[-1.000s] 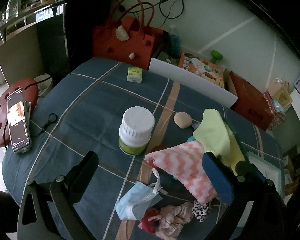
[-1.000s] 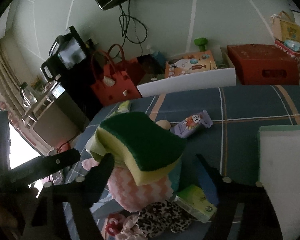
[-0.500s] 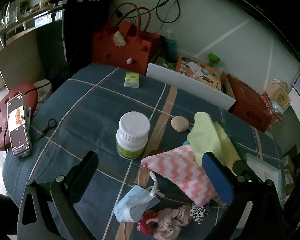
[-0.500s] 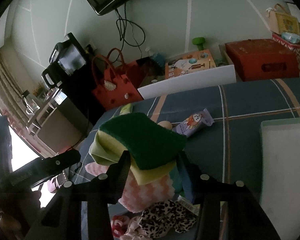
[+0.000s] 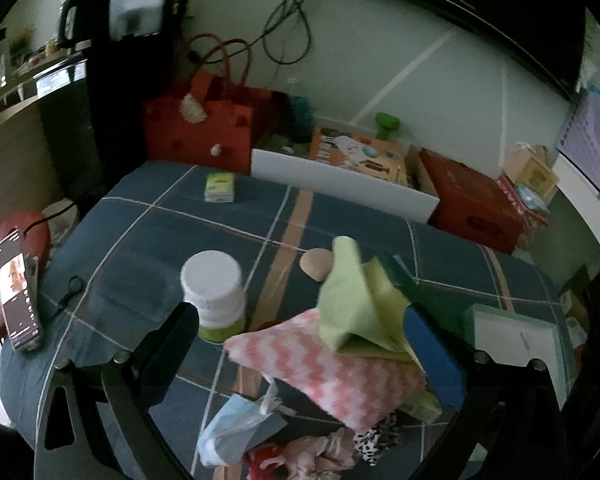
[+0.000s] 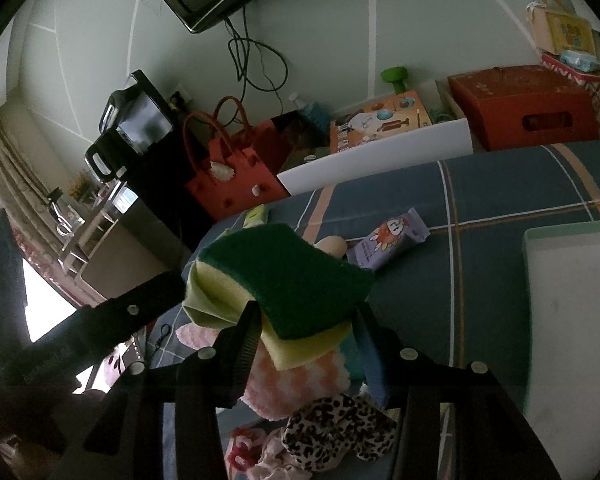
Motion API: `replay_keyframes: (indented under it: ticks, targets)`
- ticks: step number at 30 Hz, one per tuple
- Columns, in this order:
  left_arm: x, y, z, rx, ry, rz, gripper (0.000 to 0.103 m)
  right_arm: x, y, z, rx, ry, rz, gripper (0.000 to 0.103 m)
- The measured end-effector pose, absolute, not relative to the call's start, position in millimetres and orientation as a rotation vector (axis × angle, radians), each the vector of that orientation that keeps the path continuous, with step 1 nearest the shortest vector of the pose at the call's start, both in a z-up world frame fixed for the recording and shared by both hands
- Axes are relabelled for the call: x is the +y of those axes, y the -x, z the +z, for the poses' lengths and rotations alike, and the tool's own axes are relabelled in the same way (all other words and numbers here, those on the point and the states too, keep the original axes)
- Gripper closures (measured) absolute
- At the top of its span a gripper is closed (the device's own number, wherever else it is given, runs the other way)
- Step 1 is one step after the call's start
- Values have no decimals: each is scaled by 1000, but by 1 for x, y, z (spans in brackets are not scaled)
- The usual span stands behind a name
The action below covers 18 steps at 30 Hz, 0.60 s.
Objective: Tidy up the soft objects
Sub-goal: 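Grasp the green-yellow sponge with the right tool while the left tool grasps the light green cloth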
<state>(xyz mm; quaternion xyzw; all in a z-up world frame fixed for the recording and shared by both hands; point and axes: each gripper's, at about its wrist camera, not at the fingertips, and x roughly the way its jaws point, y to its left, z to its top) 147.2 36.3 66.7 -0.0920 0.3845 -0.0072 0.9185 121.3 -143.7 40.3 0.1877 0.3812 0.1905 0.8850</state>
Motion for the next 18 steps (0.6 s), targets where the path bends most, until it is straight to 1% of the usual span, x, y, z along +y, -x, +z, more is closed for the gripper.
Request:
replay_keyframes:
  ticks: [2, 3, 5, 6, 8, 9, 13, 16, 18]
  targets:
    - [33, -150, 64, 799, 183, -32, 19, -144, -121, 40, 793, -389, 397, 53]
    - [32, -151, 63, 804, 185, -38, 23, -144, -121, 40, 794, -390, 397, 53]
    - [31, -153, 58, 820, 196, -53, 36, -144, -120, 40, 795, -391, 397, 53]
    - [32, -154, 57, 826, 209, -71, 39, -144, -120, 40, 797, -388, 395, 53]
    - [32, -154, 55, 828, 234, -103, 51, -144, -121, 39, 801, -387, 392, 53]
    - [31, -154, 55, 829, 241, -113, 54, -144, -121, 39, 804, -389, 391, 53]
    - [33, -155, 50, 844, 303, -175, 71, -144, -121, 38, 810, -389, 388, 53]
    - [34, -155, 49, 842, 325, -190, 74, -144, -121, 37, 812, -393, 388, 53]
    - [33, -155, 49, 839, 329, -197, 78, -144, -121, 37, 812, -391, 387, 53]
